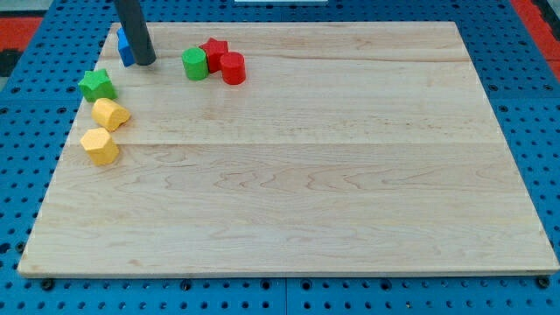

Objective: Move your arm away from triangle

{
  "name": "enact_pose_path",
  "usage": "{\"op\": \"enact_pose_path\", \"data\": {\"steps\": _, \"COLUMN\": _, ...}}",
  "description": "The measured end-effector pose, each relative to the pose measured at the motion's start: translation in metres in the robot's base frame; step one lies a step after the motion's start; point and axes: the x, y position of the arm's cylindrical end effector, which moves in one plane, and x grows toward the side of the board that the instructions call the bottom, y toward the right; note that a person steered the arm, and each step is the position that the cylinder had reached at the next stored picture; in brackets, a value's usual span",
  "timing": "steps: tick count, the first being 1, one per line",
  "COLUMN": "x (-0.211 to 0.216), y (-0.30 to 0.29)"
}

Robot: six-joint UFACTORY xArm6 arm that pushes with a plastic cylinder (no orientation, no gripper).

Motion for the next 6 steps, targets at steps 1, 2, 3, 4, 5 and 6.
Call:
{"op": "enact_pose_path", "data": {"steps": 1, "x": 0.000, "y": 0.004}}
{"op": "enact_pose_path", "data": {"steps": 2, "x": 0.000, "y": 0.009}}
{"op": "enact_pose_path", "data": {"steps": 3, "x": 0.000, "y": 0.014}}
{"op": "enact_pose_path", "data": {"steps": 4, "x": 0.000, "y": 0.018}}
{"op": "enact_pose_path", "data": {"steps": 5, "x": 0.000, "y": 0.022}}
{"op": "enact_pose_path", "data": {"steps": 6, "x": -0.001, "y": 0.032}}
